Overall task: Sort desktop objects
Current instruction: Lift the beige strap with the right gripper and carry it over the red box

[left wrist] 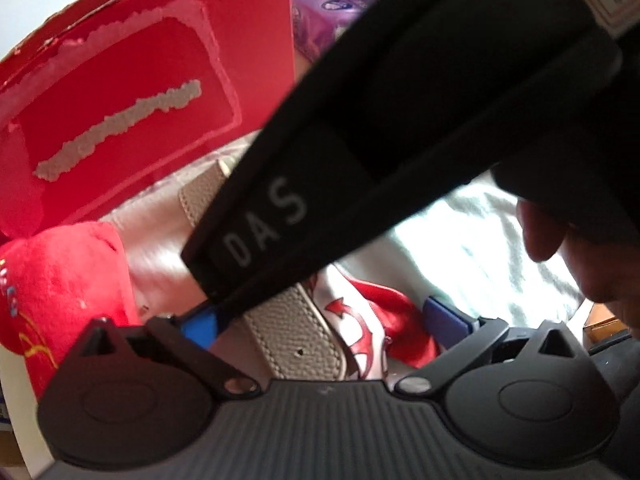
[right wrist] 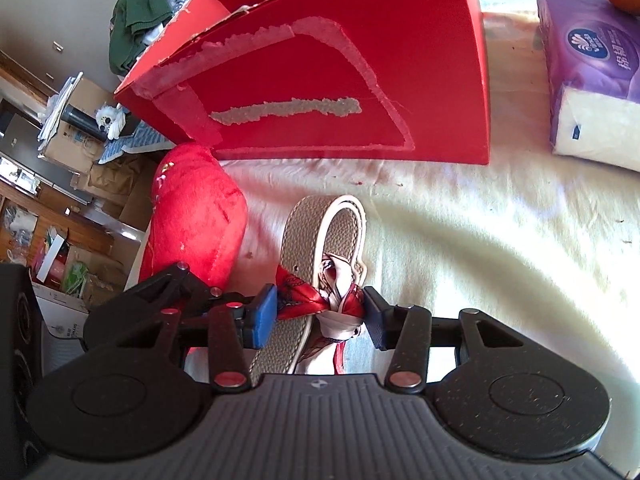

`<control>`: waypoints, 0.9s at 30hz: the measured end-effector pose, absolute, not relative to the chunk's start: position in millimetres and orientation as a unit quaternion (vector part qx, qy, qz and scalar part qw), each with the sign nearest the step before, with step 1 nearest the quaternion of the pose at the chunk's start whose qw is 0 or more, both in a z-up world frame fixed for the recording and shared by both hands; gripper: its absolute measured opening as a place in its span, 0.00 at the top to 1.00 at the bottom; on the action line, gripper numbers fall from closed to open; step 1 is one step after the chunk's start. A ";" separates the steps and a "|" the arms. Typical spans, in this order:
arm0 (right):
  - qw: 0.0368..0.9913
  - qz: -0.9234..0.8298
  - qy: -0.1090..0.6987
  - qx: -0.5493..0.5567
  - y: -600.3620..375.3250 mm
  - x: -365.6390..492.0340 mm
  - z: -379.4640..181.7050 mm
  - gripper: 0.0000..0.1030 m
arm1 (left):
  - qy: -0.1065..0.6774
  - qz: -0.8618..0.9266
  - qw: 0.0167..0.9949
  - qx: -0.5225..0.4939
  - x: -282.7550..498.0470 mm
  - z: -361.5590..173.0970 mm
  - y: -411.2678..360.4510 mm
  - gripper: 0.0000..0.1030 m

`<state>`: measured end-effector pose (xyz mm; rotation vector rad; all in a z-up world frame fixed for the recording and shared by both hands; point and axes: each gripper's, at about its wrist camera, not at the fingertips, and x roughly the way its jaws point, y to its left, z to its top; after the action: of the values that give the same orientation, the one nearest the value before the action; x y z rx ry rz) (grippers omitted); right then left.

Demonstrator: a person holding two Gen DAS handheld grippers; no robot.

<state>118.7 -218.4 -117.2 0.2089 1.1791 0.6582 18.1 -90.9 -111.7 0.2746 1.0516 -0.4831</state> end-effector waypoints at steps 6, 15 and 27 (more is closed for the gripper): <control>0.774 0.304 0.546 0.101 -220.0 120.0 -117.6 0.53 | 0.490 -0.234 0.829 0.137 12.5 -111.1 -85.4 0.01; 0.776 0.299 0.545 0.108 -223.9 119.3 -115.1 0.58 | 0.479 -0.239 0.835 0.129 4.6 -109.4 -73.6 0.10; 0.826 0.318 0.450 0.119 -245.3 92.9 -43.4 0.65 | 0.395 -0.240 0.882 0.089 14.2 -27.4 -62.3 0.45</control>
<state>92.9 -245.3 -43.4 0.2521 0.9572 0.6753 14.2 -62.3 -27.4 0.1861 0.8218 -0.4991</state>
